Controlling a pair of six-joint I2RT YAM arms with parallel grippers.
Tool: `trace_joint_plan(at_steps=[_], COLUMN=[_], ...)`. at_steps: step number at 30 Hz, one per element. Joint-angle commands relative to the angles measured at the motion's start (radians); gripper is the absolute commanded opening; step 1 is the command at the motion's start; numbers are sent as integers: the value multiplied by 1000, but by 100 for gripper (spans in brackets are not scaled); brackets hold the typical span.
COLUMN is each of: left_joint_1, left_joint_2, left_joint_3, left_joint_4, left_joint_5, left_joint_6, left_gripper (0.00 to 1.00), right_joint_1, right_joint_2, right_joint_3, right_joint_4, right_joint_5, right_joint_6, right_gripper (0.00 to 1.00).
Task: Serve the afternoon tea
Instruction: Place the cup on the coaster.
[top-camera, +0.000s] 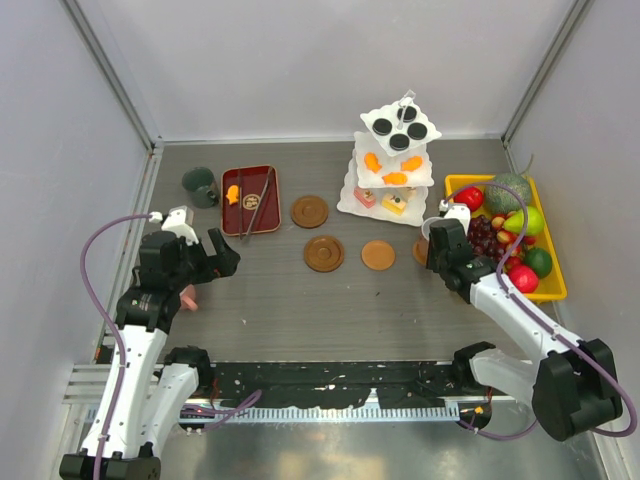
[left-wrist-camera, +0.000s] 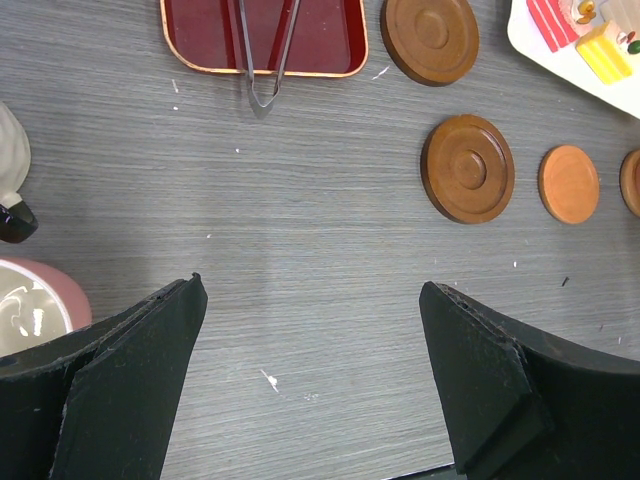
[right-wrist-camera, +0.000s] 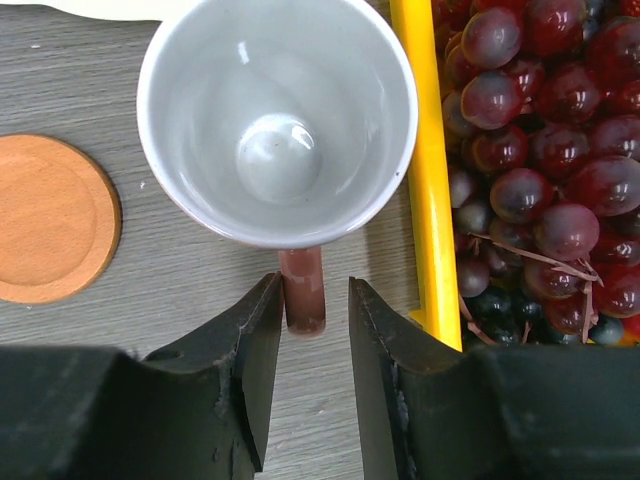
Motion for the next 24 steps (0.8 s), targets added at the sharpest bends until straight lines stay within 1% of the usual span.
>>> trace_joint_plan(at_steps=[1, 4, 6, 12, 15, 17, 22, 24], left_joint_1=[4, 6, 6, 6, 4, 6, 20, 56], left_joint_2=[-9, -9, -9, -16, -18, -12, 8, 7], left_joint_3=[5, 5, 5, 31, 56, 71, 105, 107], left_joint_4=[25, 26, 26, -12, -44, -64, -125, -142], left_joint_5=[-11, -16, -27, -105, -178, -220, -381, -415], left_joint_6=[21, 21, 21, 15, -1, -13, -48, -60], left_gripper=[99, 99, 99, 99, 99, 99, 96, 97], right_joint_1=[-2, -4, -4, -4, -4, -4, -2, -2], right_joint_2=[-34, -43, -58, -142, -198, -239, -330, -356], right_joint_3=[34, 39, 48, 79, 82, 87, 94, 90], right_joint_4=[-5, -15, -34, -94, -107, -116, -116, -105], right_joint_5=[42, 39, 7, -111, -145, -164, -246, -283], right_joint_6=[-5, -2, 2, 18, 12, 2, -22, -21], right_gripper=[39, 39, 40, 54, 62, 65, 71, 72])
